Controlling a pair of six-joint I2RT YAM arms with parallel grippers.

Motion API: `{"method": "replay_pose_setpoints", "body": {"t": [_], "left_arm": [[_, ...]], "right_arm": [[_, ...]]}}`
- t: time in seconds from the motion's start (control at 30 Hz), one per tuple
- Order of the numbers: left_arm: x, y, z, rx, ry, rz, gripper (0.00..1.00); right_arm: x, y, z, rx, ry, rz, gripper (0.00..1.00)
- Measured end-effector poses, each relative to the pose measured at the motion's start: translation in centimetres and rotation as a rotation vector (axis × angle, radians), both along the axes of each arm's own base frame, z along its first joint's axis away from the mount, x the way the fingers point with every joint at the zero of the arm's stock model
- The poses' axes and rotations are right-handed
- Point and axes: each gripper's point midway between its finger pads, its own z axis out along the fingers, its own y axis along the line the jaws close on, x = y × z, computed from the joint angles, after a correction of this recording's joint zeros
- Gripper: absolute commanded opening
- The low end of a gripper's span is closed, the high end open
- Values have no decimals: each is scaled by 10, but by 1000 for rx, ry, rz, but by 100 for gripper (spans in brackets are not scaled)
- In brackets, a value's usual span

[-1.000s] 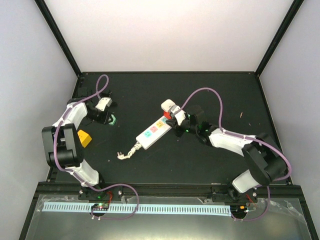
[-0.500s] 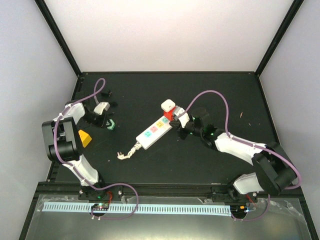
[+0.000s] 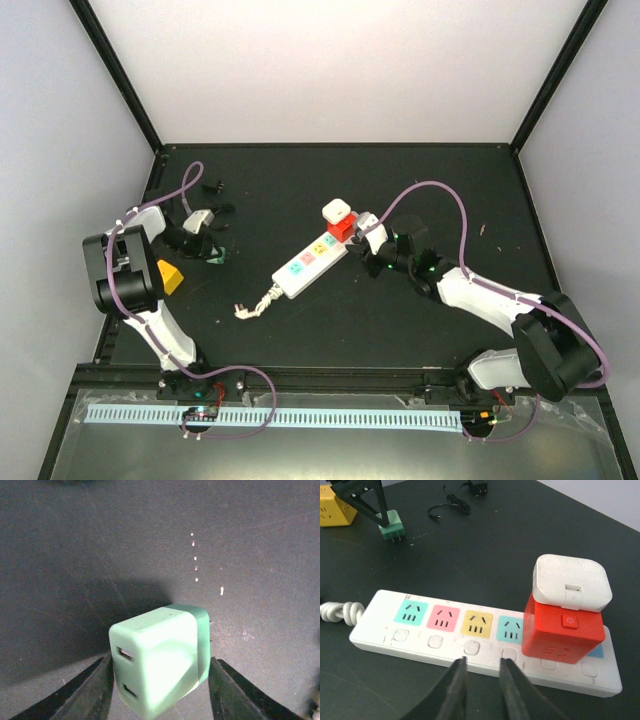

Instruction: Pull the plug off the socket

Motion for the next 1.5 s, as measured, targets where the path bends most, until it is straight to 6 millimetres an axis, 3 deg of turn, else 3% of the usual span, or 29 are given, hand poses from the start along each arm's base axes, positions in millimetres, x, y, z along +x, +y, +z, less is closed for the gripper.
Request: {"method": "replay_pose_setpoints", "body": {"t": [0.3,0.4,0.47,0.63,0.83,1.23,1.5], "left_arm": [[0,3,7,12,-13,3,83],[5,4,24,26,-57,-6,98],[10,5,40,37,-97,-7,99],[19,6,77,56,-202,-17,99],[17,0,112,63,-295,-49,99],[16,-2,214,173,-637,-67,99],[9,-17,237,134,-756,-106,99]], "right_arm": [[10,-9,1,-16,-6,-39,80],[21,-12,4,-26,-21,-67,85],[30,-12,4,-39,-30,-82,92],[52,-7,-9,-91,-28,-100,92],[73,3,-28,-140,-10,-97,92],[87,-1,-54,-179,18,-110,92],[95,-9,-72,-180,48,-114,87]]}}
